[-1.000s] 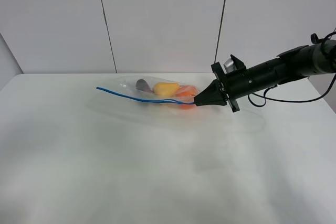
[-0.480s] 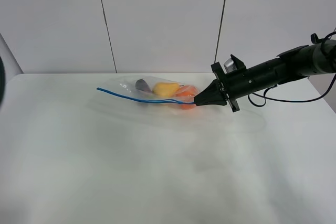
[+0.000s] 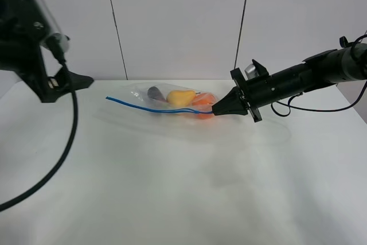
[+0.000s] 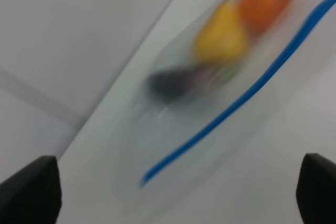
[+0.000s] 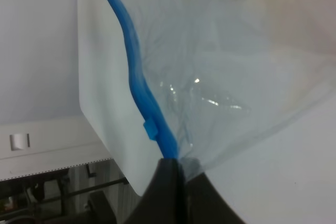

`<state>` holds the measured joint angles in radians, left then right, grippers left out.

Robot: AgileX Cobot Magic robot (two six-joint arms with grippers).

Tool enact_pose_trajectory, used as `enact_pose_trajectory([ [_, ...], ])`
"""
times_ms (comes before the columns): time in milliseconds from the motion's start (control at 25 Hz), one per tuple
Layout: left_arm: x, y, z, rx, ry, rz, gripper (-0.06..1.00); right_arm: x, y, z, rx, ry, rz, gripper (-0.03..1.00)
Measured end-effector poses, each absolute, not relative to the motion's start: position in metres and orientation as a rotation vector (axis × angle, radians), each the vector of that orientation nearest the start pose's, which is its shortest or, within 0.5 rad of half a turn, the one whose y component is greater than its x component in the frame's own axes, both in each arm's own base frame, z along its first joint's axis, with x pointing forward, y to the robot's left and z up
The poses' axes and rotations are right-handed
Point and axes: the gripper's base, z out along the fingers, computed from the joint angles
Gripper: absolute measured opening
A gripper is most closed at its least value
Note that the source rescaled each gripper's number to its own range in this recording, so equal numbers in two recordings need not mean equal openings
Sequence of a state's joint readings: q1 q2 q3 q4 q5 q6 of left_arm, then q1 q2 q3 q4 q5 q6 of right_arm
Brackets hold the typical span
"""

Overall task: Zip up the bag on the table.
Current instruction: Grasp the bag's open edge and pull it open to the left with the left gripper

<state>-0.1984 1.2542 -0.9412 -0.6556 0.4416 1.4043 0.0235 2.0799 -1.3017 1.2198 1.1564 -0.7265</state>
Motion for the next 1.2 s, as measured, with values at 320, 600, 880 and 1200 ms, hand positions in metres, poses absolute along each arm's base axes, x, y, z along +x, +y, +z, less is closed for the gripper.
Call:
enact_pose_trajectory([
  [320, 0.285, -0.169, 0.258, 1.29, 1.726, 0.041, 1.0, 0.387, 0.087, 0.162, -0.052, 2.617, 1.501, 0.0],
  [600, 0.293, -0.222, 0.203, 1.3, 1.643, 0.191, 1.0, 0.387, 0.087, 0.162, -0.052, 2.617, 1.499, 0.0],
  [880, 0.302, -0.244, 0.163, 1.257, 1.515, 0.334, 1.0, 0.387, 0.087, 0.162, -0.051, 2.617, 1.498, 0.0],
  [1200, 0.305, -0.258, 0.139, 1.254, 1.363, 0.305, 0.92, 0.387, 0.087, 0.162, -0.051, 2.617, 1.497, 0.0],
])
